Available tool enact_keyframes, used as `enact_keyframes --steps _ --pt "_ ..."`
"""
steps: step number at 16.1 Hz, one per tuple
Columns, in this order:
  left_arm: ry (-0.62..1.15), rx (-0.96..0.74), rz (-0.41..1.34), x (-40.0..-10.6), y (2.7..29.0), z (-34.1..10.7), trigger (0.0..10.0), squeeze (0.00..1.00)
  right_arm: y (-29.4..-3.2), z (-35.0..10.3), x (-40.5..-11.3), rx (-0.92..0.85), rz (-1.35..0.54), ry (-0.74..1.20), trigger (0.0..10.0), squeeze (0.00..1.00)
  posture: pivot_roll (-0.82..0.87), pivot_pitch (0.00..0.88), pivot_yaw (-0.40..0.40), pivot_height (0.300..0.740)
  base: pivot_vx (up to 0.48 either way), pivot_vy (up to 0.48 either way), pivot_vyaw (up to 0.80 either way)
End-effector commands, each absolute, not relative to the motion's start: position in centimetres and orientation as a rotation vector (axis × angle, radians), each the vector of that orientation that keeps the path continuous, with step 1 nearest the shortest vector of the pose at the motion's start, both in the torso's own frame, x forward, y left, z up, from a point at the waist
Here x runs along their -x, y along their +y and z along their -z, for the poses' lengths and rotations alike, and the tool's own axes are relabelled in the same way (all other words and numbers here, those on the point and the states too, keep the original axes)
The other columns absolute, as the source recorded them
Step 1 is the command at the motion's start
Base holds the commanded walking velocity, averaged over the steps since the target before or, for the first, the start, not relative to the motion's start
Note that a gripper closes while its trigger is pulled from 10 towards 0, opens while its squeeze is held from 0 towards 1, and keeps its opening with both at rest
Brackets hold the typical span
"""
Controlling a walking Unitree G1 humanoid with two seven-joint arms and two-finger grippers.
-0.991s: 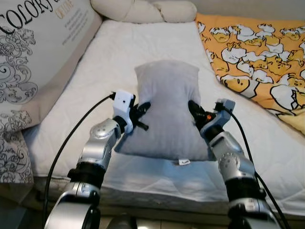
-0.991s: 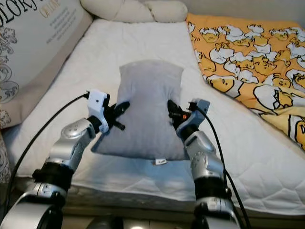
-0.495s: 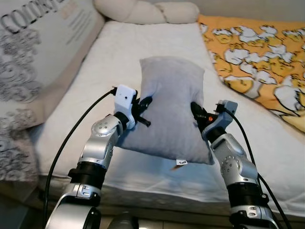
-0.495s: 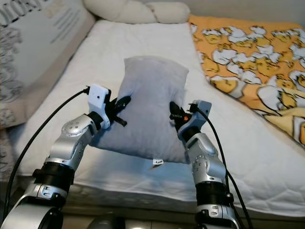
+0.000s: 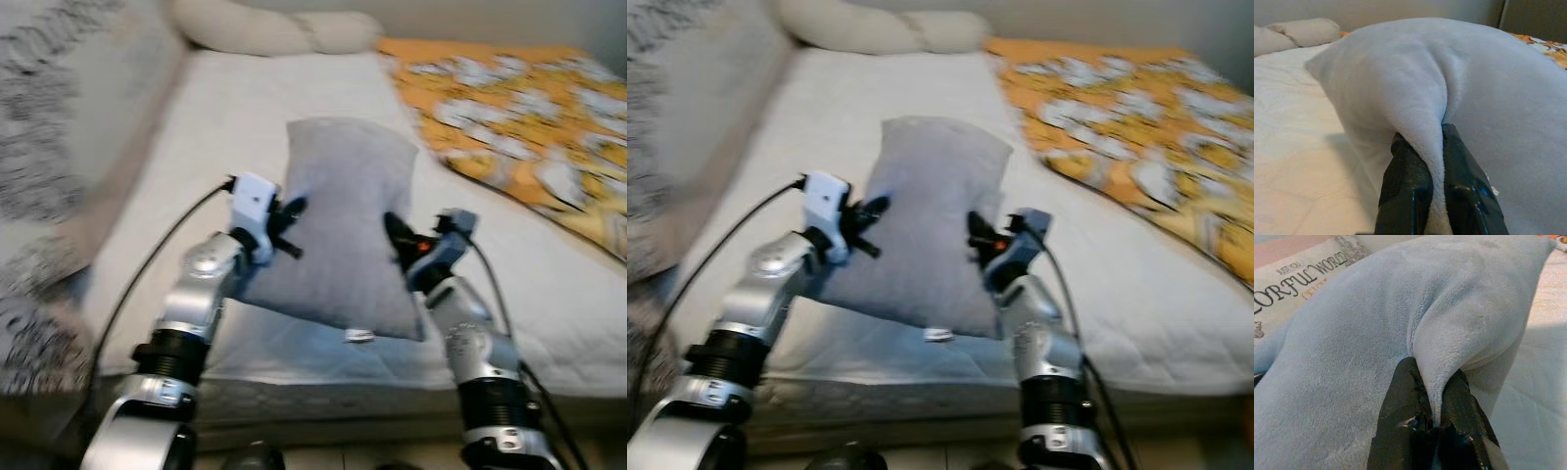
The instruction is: Clean up the room
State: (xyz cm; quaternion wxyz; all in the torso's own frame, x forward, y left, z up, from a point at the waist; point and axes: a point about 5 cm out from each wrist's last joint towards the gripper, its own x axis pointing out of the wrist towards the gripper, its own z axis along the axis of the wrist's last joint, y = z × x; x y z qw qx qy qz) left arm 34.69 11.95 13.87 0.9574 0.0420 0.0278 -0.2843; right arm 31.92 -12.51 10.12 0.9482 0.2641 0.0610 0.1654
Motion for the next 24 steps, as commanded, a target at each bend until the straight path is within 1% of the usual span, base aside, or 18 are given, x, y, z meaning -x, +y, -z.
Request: enact_keyframes --steps 1,7,14,19,24 --pt "0.013 -0.101 0.600 -34.7 11.1 -14.9 10.0 0.00 -12.4 -11.1 -32.1 -0.521 -0.359 0.091 10.0 0.00 0.11 0.000 -0.012 0.740 0.000 0.428 0.00" --pt "0.019 -0.119 0.597 -34.8 11.2 -14.9 10.0 0.00 -12.3 -11.0 -32.2 -0.523 -0.352 0.099 10.0 0.00 0.11 0.000 -0.007 0.740 0.000 0.433 0.00" --pt "0.017 -0.118 0.609 -34.7 10.6 -14.9 10.0 0.00 -12.7 -10.9 -32.1 -0.507 -0.343 0.104 10.0 0.00 0.09 0.000 0.000 0.740 0.000 0.408 0.00" --pt "-0.020 -0.128 0.555 -34.8 10.9 -15.2 10.0 0.00 -13.5 -11.1 -32.5 -0.479 -0.331 0.096 10.0 0.00 0.10 0.000 -0.009 0.740 0.000 0.000 0.00" --pt "-0.021 -0.123 0.559 -34.9 10.4 -15.2 10.0 0.00 -14.0 -11.3 -32.9 -0.458 -0.327 0.096 10.0 0.00 0.09 0.000 -0.018 0.740 0.000 0.000 0.00"
